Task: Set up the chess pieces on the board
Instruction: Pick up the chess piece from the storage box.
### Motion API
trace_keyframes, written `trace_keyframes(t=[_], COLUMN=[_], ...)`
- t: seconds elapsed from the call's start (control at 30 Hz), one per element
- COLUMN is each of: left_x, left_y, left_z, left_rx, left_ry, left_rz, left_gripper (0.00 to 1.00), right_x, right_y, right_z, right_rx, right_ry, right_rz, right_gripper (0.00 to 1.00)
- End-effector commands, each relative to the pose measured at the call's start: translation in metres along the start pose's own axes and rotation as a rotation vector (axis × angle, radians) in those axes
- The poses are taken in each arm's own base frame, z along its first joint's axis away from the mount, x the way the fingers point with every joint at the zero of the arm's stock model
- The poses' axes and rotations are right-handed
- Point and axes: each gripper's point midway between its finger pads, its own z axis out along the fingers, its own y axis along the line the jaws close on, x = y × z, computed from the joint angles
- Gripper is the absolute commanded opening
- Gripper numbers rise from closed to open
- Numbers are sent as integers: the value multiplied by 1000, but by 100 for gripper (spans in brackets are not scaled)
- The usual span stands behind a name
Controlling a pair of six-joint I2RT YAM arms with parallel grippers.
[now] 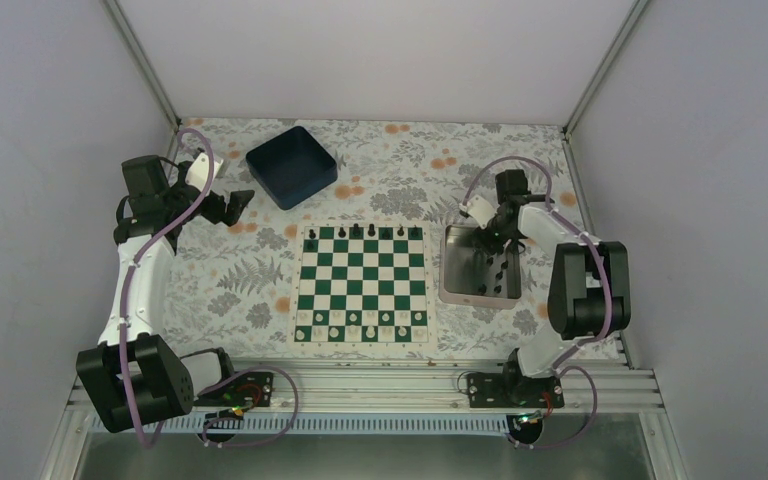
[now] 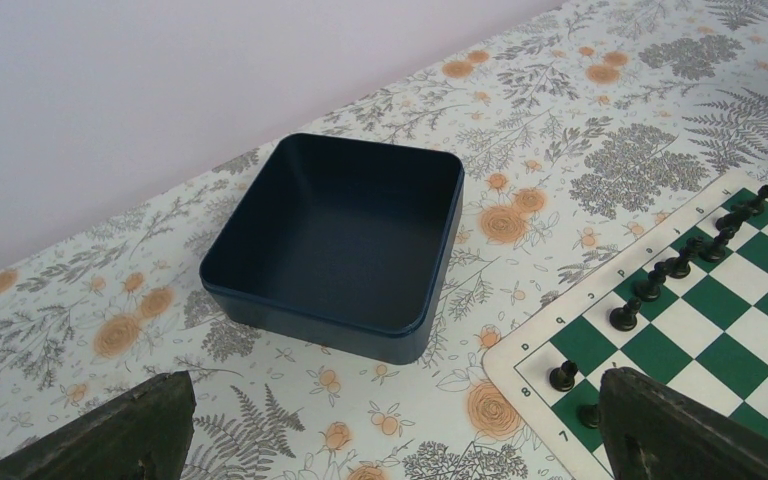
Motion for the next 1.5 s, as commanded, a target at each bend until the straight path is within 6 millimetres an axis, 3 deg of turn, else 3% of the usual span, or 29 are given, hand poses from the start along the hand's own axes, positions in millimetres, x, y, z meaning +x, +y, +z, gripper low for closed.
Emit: trace_keyframes(t=[0.0, 0.47, 0.77, 0.9, 1.07, 1.3, 1.47], left_x=[-6, -7, -7, -7, -8, -9, -10], left_y=[-1, -3, -2, -3, -2, -3, -4], left_z=[-3, -4, -4, -4, -4, -5, -7], left_rx=[10, 15, 16, 16, 15, 17, 16], left_ry=[-20, -23, -24, -24, -27, -31, -34], left_rz=[16, 19, 19, 18, 18, 22, 23], left_gripper=[100, 100, 100, 100, 100, 100, 100], right_x=[-7, 9, -3, -11, -49, -148, -200], right_y=[-7, 0, 0, 0, 15, 97, 151], right_z=[1, 25, 14, -7, -60, -119, -117], right_rx=[3, -45, -60, -66, -41, -96, -205], right_ry=[-26, 22, -22, -25, -86, -222, -253], right_rz=[12, 28, 27, 23, -47, -282, -424], right_gripper=[42, 35, 7, 4, 4, 4, 4])
